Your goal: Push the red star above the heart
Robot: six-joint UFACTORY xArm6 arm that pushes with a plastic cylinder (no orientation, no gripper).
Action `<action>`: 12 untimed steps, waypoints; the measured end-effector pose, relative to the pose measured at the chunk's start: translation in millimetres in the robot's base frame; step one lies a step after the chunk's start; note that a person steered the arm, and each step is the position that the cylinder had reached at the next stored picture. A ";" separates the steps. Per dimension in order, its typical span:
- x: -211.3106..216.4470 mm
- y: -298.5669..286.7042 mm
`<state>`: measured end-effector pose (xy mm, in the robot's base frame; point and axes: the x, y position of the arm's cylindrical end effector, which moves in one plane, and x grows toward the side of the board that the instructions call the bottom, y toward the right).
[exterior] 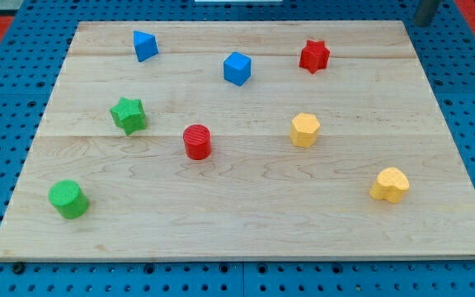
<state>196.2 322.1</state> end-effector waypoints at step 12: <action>52.9 -196.0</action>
<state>249.1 126.1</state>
